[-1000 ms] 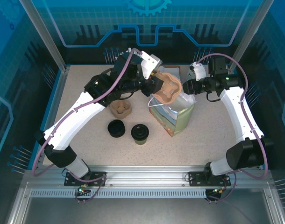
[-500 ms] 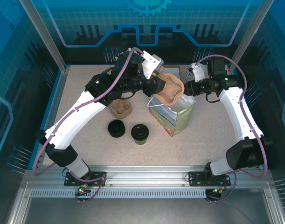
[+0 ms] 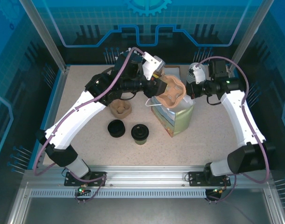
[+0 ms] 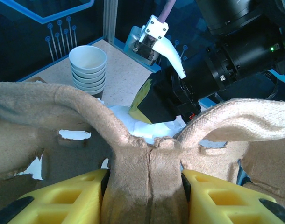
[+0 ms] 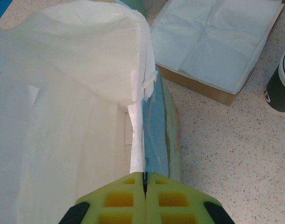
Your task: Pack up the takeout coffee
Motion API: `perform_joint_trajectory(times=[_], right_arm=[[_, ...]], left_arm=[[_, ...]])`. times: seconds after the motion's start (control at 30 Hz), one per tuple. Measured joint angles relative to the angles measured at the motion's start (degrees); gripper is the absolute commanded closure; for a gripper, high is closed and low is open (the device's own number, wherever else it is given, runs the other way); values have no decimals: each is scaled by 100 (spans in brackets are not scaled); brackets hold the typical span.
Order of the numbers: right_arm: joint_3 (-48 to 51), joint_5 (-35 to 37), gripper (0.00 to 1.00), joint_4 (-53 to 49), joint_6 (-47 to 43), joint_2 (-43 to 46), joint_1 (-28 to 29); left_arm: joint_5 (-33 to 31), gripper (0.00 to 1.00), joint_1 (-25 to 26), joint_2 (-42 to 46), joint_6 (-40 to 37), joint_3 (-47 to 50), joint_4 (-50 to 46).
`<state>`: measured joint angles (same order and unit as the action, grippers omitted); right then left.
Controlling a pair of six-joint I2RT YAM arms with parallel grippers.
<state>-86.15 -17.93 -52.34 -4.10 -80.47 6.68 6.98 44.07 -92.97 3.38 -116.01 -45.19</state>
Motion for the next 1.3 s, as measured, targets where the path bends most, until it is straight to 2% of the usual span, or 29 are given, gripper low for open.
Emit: perform_joint_trajectory(times=[0.4,0.87,1.3], right_arm=[[413,439,100,-70,181,1217,341],[855,533,100,-280,629,1663,413],[898,332,100,-337,798,1727,503]], left_arm=[[793,57,0,-59,17,101,2],[1759,56,0,-63,-52,960,136],[2162,55,0,-227,-227,1086,332]])
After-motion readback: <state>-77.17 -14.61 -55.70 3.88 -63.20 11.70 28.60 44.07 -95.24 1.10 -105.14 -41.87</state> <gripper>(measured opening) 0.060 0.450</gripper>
